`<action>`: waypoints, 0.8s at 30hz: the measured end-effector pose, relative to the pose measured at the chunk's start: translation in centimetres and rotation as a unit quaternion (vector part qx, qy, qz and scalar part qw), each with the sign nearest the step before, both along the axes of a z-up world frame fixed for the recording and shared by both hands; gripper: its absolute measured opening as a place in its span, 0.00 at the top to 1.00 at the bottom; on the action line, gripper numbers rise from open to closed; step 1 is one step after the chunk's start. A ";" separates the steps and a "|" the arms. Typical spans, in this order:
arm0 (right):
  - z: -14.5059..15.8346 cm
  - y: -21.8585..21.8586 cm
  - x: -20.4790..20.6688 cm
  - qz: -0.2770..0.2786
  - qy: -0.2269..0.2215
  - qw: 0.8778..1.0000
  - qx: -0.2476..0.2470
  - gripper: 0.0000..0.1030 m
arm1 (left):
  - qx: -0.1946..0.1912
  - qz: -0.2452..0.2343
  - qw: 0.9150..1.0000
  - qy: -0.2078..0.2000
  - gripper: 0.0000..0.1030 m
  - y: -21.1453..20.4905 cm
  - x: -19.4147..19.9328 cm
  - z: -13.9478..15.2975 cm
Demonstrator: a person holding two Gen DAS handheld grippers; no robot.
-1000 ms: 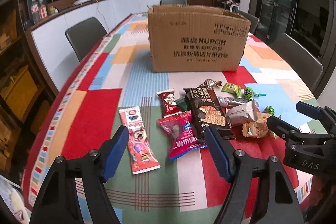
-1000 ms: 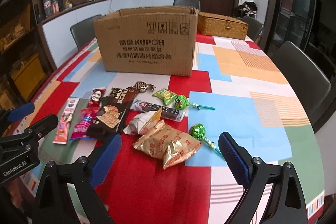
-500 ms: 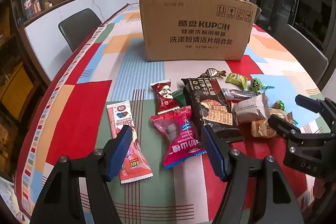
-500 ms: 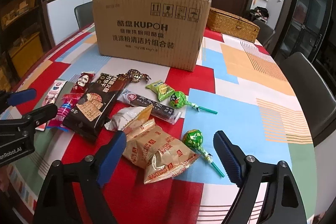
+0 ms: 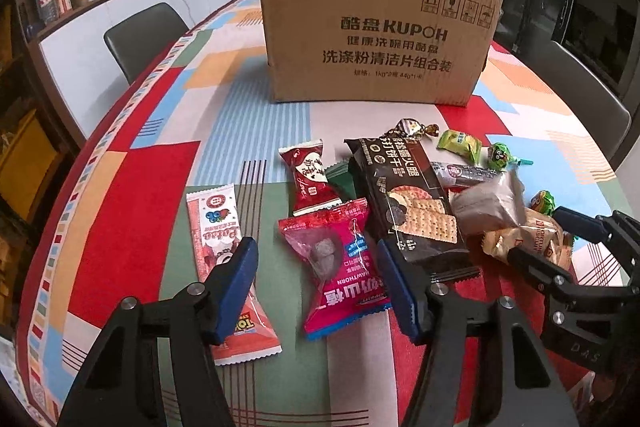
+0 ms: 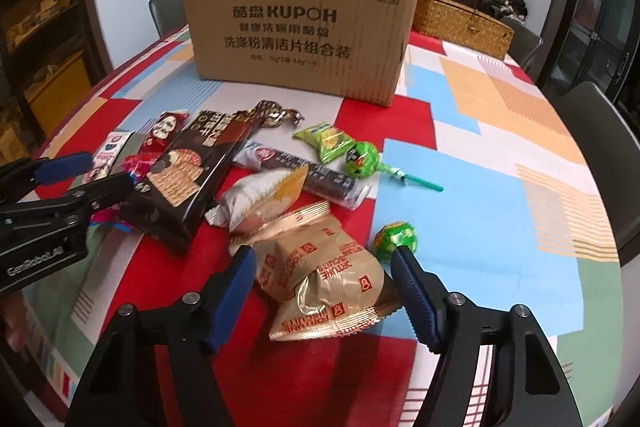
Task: Organize snacks
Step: 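Grasp the red snack bag with the left tool while the right tool grasps the gold biscuit bag, then lift both held bags and carry them over the open cardboard box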
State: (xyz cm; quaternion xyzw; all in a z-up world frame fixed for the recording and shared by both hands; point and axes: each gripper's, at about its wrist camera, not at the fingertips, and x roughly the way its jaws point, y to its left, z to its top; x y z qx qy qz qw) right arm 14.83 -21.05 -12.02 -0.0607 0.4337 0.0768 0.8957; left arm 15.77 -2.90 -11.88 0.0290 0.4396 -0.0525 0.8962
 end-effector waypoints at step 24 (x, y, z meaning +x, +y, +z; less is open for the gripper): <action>-0.2 1.3 0.3 0.016 0.037 0.998 0.053 0.48 | -0.033 -0.002 0.999 0.034 0.69 0.2 0.3 -0.6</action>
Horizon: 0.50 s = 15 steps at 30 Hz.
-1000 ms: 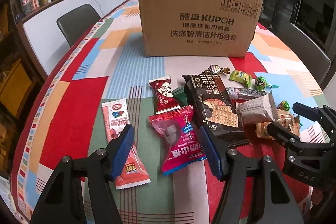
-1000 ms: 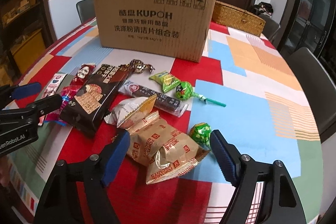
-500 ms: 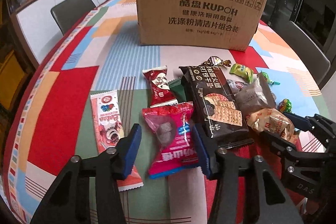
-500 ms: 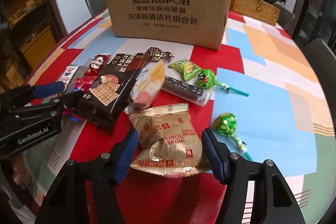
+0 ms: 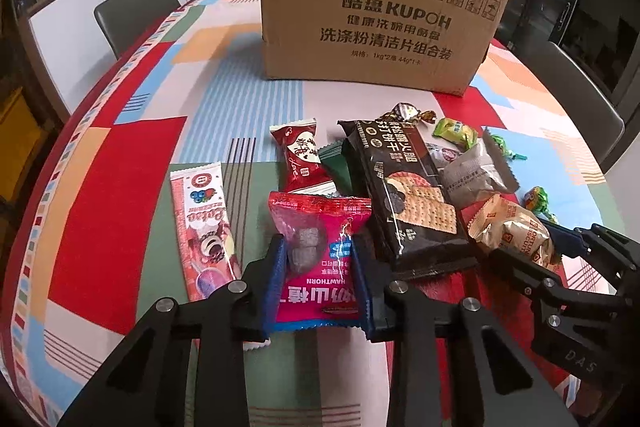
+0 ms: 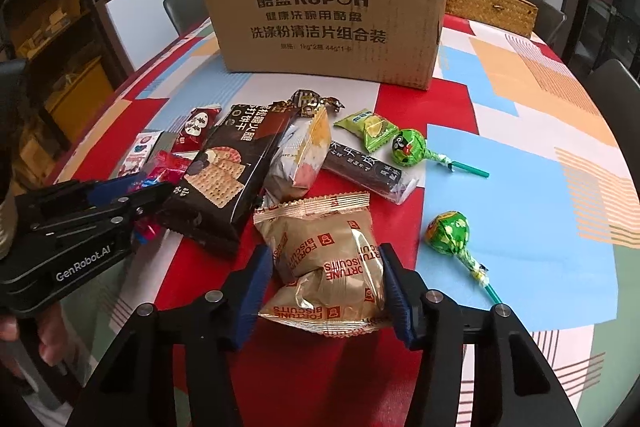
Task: Organize snacks
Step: 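Lift both held bags and carry them over the open cardboard box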
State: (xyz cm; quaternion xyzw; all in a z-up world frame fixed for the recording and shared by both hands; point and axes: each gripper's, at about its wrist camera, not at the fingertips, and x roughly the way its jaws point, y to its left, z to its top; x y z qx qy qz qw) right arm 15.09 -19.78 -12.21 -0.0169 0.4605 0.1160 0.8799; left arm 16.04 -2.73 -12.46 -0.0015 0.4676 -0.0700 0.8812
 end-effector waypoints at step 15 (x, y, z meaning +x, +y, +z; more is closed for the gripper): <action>4.3 -0.1 -2.7 -0.010 -0.068 0.998 -0.001 0.48 | -0.005 -0.007 0.998 -0.061 0.69 0.1 -2.4 4.5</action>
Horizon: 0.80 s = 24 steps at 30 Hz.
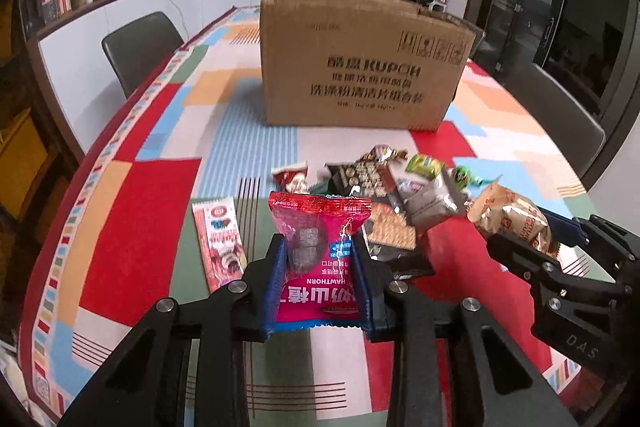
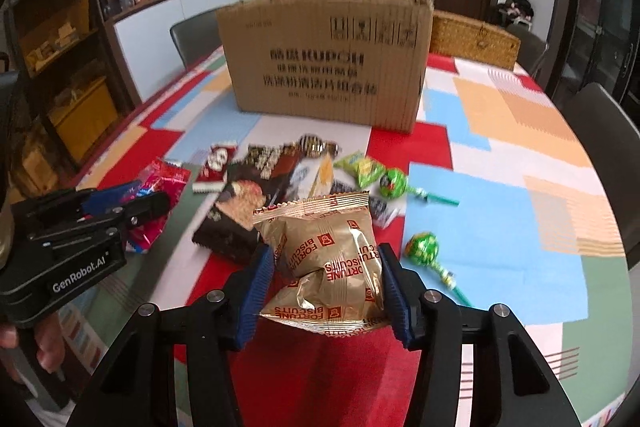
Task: Organize snacks
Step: 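Lift both held bags and carry them over the open cardboard box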
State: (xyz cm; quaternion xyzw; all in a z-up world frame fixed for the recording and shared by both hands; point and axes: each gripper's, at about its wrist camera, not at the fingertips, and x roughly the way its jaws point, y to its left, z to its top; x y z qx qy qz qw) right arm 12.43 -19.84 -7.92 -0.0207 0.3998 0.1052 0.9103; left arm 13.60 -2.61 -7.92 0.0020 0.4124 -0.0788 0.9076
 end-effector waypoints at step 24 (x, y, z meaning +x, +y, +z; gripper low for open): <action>11.3 -0.3 9.9 0.002 -0.146 0.988 0.047 0.48 | 0.006 -0.020 0.992 -0.127 0.69 -1.0 11.7 11.7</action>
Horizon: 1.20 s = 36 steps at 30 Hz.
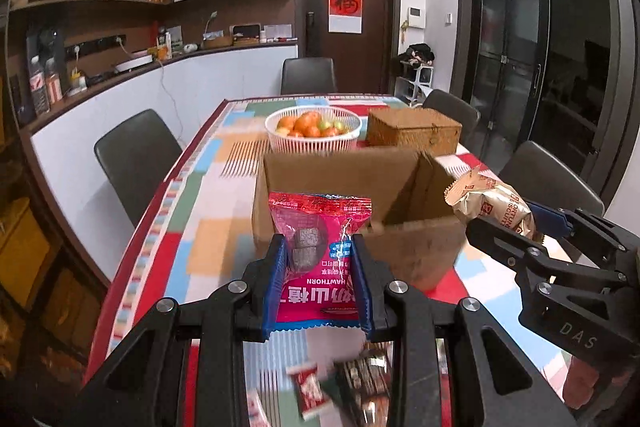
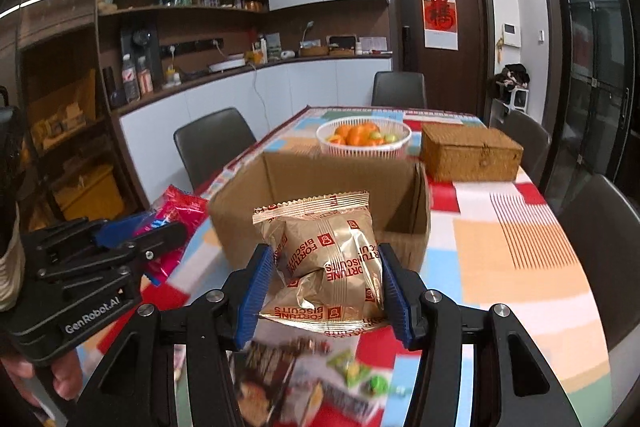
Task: Organize snacks
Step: 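Lift both held bags and carry them over the open cardboard box, then open the left tool over the box while the right tool releases the gold bag inside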
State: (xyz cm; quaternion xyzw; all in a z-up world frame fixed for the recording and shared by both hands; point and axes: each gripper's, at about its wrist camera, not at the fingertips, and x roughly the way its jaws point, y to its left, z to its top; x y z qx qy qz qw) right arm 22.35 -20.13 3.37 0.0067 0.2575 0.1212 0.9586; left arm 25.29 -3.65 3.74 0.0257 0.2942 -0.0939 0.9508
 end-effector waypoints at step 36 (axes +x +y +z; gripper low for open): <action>2.0 -1.1 3.6 -0.022 0.019 0.999 -0.016 0.29 | 0.050 0.008 0.998 -0.023 0.25 -0.7 -0.3 2.6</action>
